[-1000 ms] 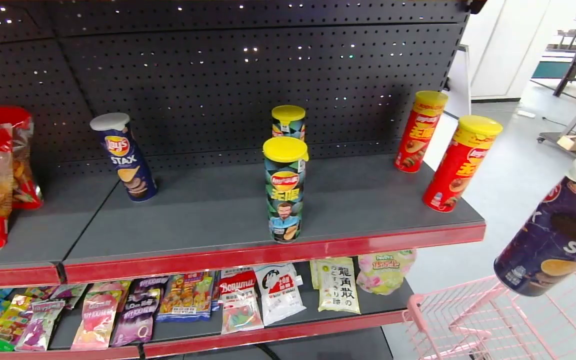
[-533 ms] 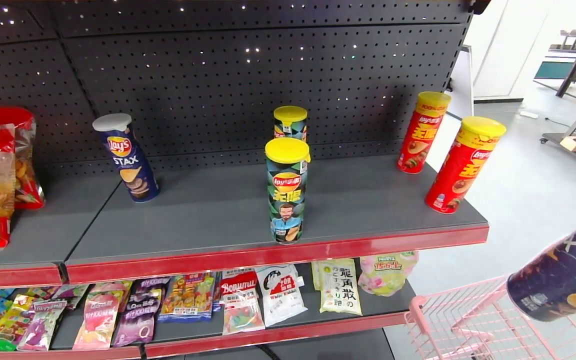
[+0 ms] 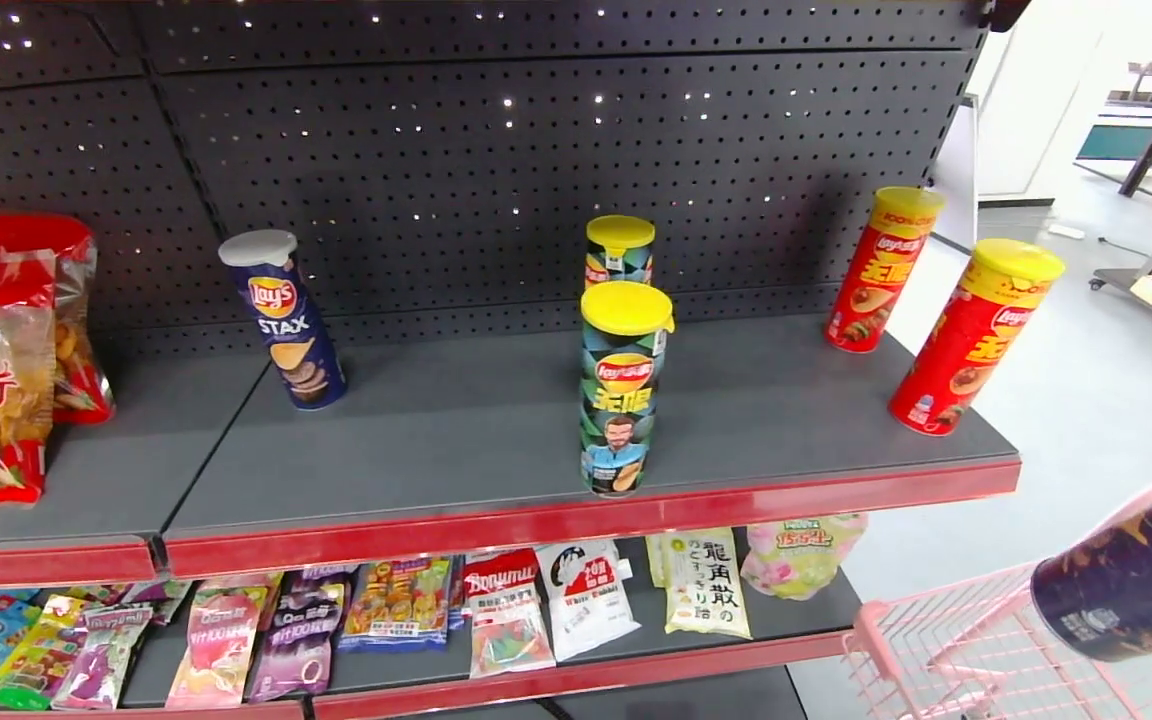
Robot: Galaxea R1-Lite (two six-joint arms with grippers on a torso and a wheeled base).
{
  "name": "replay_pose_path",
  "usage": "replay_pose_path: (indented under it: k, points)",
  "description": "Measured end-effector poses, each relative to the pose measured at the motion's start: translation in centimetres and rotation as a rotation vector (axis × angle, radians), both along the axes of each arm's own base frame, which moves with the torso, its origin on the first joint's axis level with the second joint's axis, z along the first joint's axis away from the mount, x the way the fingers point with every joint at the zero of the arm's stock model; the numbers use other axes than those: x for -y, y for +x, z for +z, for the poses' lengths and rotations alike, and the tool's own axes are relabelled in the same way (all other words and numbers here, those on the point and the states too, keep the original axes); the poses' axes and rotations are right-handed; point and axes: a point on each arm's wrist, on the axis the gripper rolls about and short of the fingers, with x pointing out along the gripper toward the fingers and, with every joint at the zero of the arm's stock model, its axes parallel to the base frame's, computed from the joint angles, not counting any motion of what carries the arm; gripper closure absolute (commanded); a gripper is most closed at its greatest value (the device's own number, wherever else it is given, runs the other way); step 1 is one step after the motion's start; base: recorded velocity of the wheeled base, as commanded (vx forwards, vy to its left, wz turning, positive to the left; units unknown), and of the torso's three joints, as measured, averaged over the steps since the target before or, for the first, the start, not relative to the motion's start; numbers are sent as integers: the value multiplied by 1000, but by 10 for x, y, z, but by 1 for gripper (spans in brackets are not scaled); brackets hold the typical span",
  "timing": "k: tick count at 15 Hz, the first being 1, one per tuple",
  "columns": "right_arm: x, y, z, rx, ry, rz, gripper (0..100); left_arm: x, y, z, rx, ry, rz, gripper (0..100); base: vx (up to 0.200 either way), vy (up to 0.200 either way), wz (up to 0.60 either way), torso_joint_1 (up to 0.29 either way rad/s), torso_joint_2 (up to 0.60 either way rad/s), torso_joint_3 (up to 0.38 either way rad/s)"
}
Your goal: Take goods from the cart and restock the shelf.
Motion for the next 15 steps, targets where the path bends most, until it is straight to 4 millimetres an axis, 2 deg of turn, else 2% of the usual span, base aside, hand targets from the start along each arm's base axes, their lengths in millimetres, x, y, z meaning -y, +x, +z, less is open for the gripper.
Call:
replay_pose_path:
  k: [14, 15]
  points:
    - [3, -11, -7, 25, 10, -4, 100, 0, 0, 0, 0, 1, 1, 0, 0, 200, 0, 1, 1, 3]
    - [4, -12, -8, 30, 10, -3, 100, 0, 0, 0, 0, 0, 1, 0, 0, 0, 0, 0, 0, 0]
